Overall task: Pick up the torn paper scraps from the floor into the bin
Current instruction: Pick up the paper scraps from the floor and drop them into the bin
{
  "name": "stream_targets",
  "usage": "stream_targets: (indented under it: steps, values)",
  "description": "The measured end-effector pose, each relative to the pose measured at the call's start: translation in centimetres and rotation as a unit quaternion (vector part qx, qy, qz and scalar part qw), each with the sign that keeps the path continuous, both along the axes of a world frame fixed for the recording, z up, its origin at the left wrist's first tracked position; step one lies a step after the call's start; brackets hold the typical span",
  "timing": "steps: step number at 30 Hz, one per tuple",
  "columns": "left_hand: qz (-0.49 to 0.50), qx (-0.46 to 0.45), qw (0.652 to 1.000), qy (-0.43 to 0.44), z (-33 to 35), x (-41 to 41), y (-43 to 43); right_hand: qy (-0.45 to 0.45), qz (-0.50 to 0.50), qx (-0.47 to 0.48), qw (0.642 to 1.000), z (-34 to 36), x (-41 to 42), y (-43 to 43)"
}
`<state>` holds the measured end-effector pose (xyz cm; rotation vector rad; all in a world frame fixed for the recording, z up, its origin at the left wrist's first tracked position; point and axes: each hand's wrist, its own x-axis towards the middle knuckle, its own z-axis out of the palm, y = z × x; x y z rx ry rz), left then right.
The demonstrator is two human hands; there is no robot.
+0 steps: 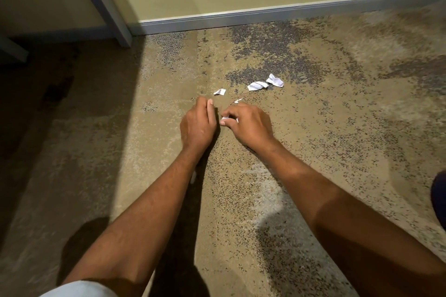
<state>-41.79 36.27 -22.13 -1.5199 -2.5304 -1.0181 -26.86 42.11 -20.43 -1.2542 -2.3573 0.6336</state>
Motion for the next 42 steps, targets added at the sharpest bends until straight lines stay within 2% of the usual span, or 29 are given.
stream_targets:
  steps: [4,6,8,10,12,15,17,19,20,22,23,25,28,31,35,39,42]
  values:
    - [0.000,-0.017,1.000,0.003,-0.1,0.4,-0.3,-0.039,-0.012,0.062,0.997,-0.9,-0.1,-0.1]
    - [0.005,-0.027,1.000,-0.005,0.1,0.8,-0.7,-0.007,-0.050,0.009,0.999,-0.8,0.1,-0.3]
    - [0.005,-0.035,0.999,-0.023,0.5,1.6,-1.2,0.096,-0.121,-0.112,0.982,0.0,1.0,-0.4]
    - [0.001,-0.037,0.999,-0.040,0.8,2.6,-1.8,0.213,-0.195,-0.240,0.927,1.0,2.7,-0.5]
    - [0.000,-0.044,0.997,-0.057,1.0,3.7,-2.6,0.306,-0.238,-0.341,0.856,1.9,5.3,-0.8]
    - [-0.007,-0.029,0.994,-0.103,1.3,5.4,-3.9,0.422,-0.247,-0.418,0.765,3.5,9.9,-1.3]
    - [-0.004,-0.015,0.987,-0.161,1.7,6.1,-4.6,0.473,-0.249,-0.427,0.729,5.1,12.6,-1.7]
    - [0.032,-0.008,0.956,-0.291,2.0,6.2,-5.3,0.498,-0.247,-0.420,0.717,6.9,14.9,-2.2]
    - [0.063,-0.005,0.922,-0.382,2.3,5.9,-5.6,0.507,-0.246,-0.413,0.715,8.0,15.9,-2.3]
    - [0.126,0.005,0.829,-0.545,3.1,5.1,-6.3,0.520,-0.244,-0.395,0.717,10.8,17.3,-2.8]
    - [0.144,0.017,0.783,-0.605,3.8,4.7,-6.8,0.527,-0.245,-0.386,0.717,12.4,17.8,-3.0]
    - [0.151,0.044,0.726,-0.669,5.6,4.3,-7.4,0.537,-0.242,-0.368,0.719,16.0,18.8,-3.4]
    - [0.108,0.074,0.697,-0.705,8.5,4.8,-7.5,0.529,-0.221,-0.352,0.740,21.6,20.9,-3.9]
    - [0.053,0.097,0.663,-0.740,11.4,7.0,-6.5,0.489,-0.205,-0.321,0.785,26.8,23.6,-4.6]
    - [-0.042,0.077,0.625,-0.776,16.5,13.4,-4.4,0.429,-0.257,-0.275,0.821,32.4,27.4,-5.1]
    - [-0.130,0.035,0.576,-0.806,23.0,22.1,-1.9,0.297,-0.289,-0.238,0.879,37.1,31.7,-5.7]
    - [-0.189,0.003,0.555,-0.810,28.3,29.0,-0.9,0.184,-0.293,-0.218,0.912,40.4,35.6,-7.0]
